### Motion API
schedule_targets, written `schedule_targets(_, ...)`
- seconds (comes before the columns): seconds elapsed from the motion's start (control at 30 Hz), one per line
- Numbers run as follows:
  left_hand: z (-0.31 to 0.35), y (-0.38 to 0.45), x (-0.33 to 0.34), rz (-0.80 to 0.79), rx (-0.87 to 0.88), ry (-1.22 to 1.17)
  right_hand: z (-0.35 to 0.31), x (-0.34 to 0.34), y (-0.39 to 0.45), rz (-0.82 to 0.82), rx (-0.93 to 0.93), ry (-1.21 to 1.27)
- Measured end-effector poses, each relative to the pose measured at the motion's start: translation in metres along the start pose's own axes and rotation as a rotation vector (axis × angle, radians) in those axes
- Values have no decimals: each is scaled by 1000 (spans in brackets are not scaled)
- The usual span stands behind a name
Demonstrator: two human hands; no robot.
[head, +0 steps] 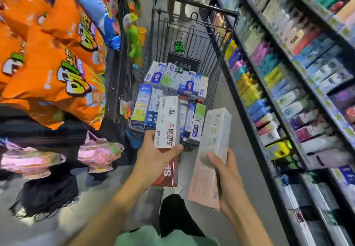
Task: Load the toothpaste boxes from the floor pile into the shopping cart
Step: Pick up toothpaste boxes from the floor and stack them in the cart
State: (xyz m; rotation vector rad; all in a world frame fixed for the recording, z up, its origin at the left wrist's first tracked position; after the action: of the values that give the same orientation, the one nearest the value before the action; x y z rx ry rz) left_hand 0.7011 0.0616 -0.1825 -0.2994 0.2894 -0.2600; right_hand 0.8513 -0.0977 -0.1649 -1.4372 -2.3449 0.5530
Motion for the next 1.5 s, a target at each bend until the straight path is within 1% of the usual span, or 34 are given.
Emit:
schedule_targets(0.17, 2, 70, 30, 49, 69, 261, -5, 34, 82, 2, -38, -80)
schedule_targets(0.27, 4, 114, 48, 108, 83, 429, -4, 55, 135, -10, -62, -117)
schedule_targets(0.33, 2, 139, 60, 146, 83, 494, -3, 67, 163, -1, -65, -143)
schedule_targets(0.43, 5, 173, 77, 212, 219, 694, -1, 82, 198, 17, -67, -186)
schedule_targets(0.47, 5, 182, 81, 221, 229, 745, 1, 85, 207, 19, -61, -202)
schedule_targets(0.57, -9, 207, 95, 179, 206, 892, 9, 90, 229, 20, -34, -249)
schedule_targets(0.73, -47, 234, 114, 43, 211, 1136, 25, 93, 254, 59, 6, -279)
schedule_targets(0.8, -60, 242, 115, 15, 212, 1174, 34, 95, 259, 71, 16, -315)
schedule_targets(0.97, -72, 254, 128, -37, 188, 1176, 50, 104, 266, 84, 35, -387)
schedule_targets(1.03, -73, 259, 128, -23, 195, 1226, 58, 106, 270, 84, 37, -409)
schedule_targets(1.13, -67, 263, 125, 69, 296, 1351, 61, 108, 274, 91, 40, -437)
schedule_targets(1.2, -68, 264, 125, 106, 321, 1369, 64, 108, 278, 81, 38, -456)
schedule_targets(1.27, -74, 264, 124, 114, 321, 1342, 71, 106, 280, 67, 54, -465)
schedule_targets(1.33, -75, 269, 124, 123, 365, 1300, 76, 107, 282, 62, 69, -505)
schedule_targets(1.43, -75, 274, 122, 109, 498, 1220, 85, 113, 287, 63, 75, -553)
schedule_targets(1.5, -76, 275, 117, 70, 574, 1195, 94, 116, 292, 76, 84, -584)
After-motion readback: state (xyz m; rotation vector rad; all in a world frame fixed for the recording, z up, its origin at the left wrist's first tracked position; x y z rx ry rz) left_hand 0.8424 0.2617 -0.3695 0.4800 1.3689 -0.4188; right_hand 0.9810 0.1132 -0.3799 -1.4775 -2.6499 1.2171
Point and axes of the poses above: each hand's wrist, its own y-axis towards the middle knuckle, its own x-axis out of the palm, z = x × y, the point moved 10 cm from there along y, towards the middle knuckle, and after that the axes turned 15 degrees about z, right-handed, at the moved point
